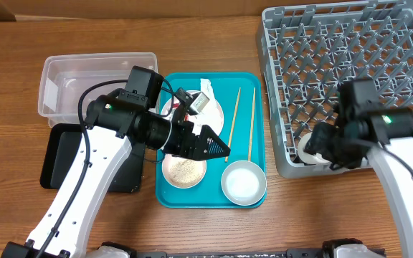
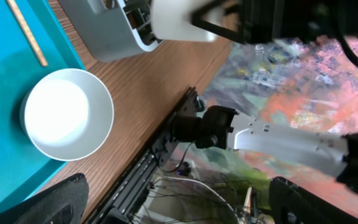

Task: Sort waste into correct bins and load items into the dishwasher
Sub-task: 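Lower the white cup into the gray dish rack with the right gripper, then grasp the pink rice bowl rim with the left gripper, then tip the pink bowl over the black tray to pour out rice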

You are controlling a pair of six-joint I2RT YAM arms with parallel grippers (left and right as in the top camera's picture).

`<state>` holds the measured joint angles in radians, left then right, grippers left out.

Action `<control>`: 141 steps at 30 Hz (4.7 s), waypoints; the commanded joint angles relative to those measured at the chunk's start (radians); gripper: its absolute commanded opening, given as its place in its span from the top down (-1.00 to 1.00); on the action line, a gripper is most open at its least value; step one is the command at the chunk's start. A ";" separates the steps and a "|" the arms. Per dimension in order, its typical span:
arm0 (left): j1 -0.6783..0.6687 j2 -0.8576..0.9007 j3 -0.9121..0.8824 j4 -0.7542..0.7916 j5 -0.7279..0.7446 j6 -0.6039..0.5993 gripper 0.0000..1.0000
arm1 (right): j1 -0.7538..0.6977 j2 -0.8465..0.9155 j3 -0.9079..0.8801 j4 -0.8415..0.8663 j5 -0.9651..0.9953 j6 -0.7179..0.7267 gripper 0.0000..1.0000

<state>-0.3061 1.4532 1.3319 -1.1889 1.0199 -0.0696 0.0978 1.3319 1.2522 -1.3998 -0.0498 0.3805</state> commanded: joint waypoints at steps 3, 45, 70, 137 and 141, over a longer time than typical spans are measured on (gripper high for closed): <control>-0.033 -0.008 0.012 -0.014 -0.097 0.047 -0.82 | -0.004 0.122 0.012 0.035 0.033 0.015 -0.47; -0.478 0.391 0.009 0.027 -1.178 -0.668 0.14 | -0.004 -0.354 0.097 0.084 -0.106 0.013 -0.72; 0.064 0.039 0.007 -0.014 -0.619 -0.253 0.92 | -0.004 -0.348 0.097 0.085 -0.105 0.013 -0.72; 0.882 0.171 -0.036 -0.403 0.075 0.787 0.92 | -0.004 -0.348 0.097 0.066 -0.106 0.013 -0.75; 0.923 0.184 -0.052 -0.381 0.180 0.809 0.92 | -0.004 -0.348 0.097 0.063 -0.109 0.013 -0.75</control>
<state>0.5896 1.6253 1.2865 -1.5806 1.1095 0.7437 0.0978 0.9867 1.3285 -1.3357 -0.1535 0.3920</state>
